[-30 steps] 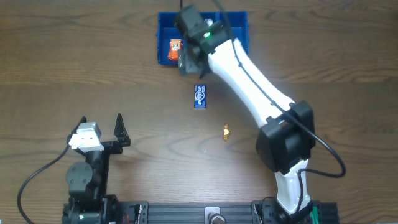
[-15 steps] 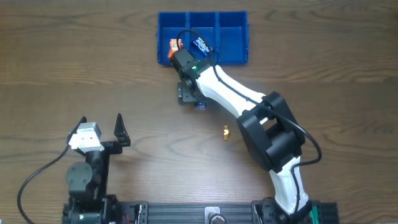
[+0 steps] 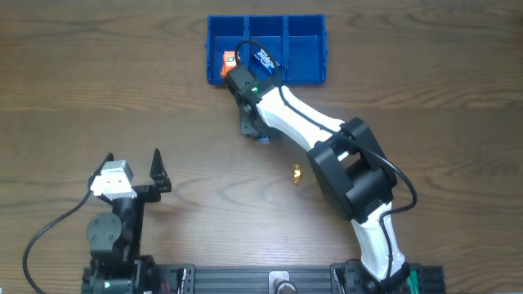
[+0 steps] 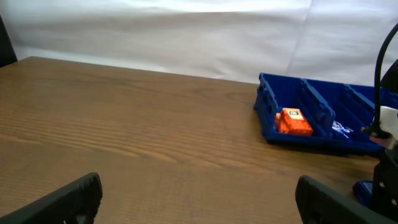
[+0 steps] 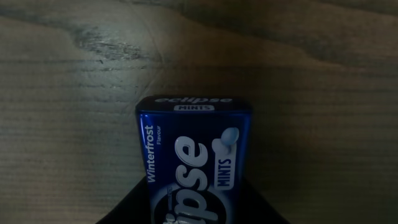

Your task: Sort Candies Into Trays

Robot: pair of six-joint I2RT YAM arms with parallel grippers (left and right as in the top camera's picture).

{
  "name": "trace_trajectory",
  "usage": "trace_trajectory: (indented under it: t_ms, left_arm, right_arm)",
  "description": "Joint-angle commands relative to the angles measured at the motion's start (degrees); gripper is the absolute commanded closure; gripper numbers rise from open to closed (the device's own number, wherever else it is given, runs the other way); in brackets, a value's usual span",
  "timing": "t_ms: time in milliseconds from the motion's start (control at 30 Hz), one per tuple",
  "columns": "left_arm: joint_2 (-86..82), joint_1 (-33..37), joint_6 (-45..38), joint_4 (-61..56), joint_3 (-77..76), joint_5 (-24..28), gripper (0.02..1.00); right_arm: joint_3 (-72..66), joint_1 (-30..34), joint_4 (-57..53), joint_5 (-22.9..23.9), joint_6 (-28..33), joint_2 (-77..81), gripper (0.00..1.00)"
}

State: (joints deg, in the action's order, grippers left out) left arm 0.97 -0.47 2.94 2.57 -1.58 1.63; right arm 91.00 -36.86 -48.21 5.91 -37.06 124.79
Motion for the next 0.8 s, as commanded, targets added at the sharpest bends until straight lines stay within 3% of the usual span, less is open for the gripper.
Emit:
trace_trajectory:
  t_ms: [33,133,233,400,533,800]
  left_arm:
    - [-0.2,0.2,-0.2,2.0,1.2,-0.3,0.020]
    - [-0.2,0.2,-0.2,2.0,1.2,-0.3,0.020]
    - [-0.2,0.2,-0.2,2.0,1.2,-0.3,0.020]
    - [-0.2,0.2,-0.2,2.0,1.2,-0.3,0.020]
    - [-0.2,0.2,-0.2,2.0,1.2,-0.3,0.020]
    - [-0.2,0.2,-0.2,2.0,1.2,-0.3,0.023]
  right_arm:
    - [-0.3,0.2,-1.8,0.0,-0.7,-2.2,0.772]
    - [-0.3,0.2,-2.8,0.7,-0.4,-10.3,0.785]
    - [0.5,-0.1,-3.4,4.8,1.0,-18.8,0.785]
    - [14.1,1.9,-6.4,12.0,10.3,-21.7,0.785]
    - [27.0,6.1,-5.9,11.8,16.3,-13.1,0.792]
    - [35.1,9.0,2.4,7.8,18.0,5.4,0.796]
